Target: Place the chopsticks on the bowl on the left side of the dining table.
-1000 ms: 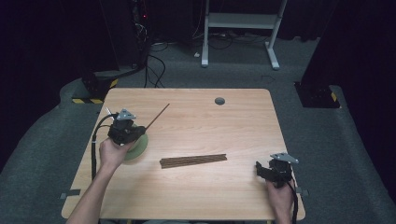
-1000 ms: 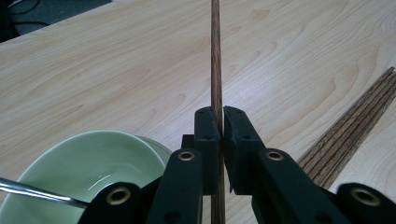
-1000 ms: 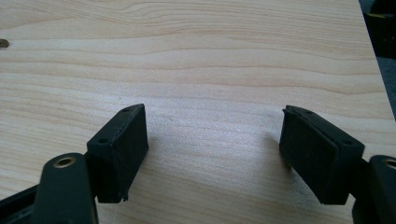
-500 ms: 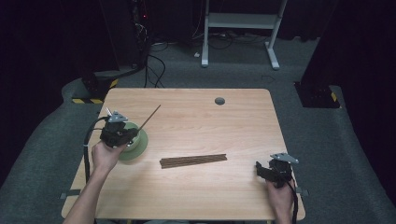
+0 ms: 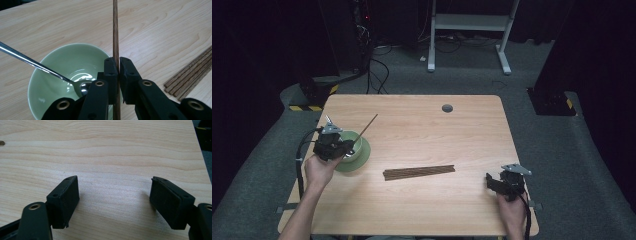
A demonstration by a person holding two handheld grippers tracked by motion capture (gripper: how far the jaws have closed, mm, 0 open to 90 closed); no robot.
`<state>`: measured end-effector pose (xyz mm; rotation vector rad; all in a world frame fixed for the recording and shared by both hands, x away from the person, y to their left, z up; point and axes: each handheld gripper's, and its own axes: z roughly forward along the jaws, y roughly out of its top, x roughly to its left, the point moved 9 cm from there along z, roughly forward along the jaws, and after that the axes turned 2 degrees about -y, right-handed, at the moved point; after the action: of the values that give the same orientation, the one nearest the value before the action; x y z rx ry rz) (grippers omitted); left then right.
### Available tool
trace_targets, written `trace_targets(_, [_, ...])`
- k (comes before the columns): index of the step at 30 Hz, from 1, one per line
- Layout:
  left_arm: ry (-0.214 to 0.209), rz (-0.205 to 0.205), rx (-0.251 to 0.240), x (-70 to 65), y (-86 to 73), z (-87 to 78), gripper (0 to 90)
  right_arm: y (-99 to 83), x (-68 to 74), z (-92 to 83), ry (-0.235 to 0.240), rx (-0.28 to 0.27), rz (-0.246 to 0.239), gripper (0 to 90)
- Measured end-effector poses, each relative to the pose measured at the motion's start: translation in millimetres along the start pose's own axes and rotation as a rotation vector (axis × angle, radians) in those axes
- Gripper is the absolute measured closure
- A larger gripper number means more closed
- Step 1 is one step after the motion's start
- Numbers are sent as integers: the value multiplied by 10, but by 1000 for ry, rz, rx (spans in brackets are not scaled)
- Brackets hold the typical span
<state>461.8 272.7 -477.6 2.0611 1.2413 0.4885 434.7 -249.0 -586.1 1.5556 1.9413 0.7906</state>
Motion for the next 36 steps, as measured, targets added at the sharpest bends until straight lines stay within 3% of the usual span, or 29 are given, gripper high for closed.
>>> trace_targets(15, [25,-9,12,93,-103,-7,839,0,0,0,0,0,0,235])
trace_targets(36, [90,-39,67,370,-301,76,839,0,1,0,0,0,0,235])
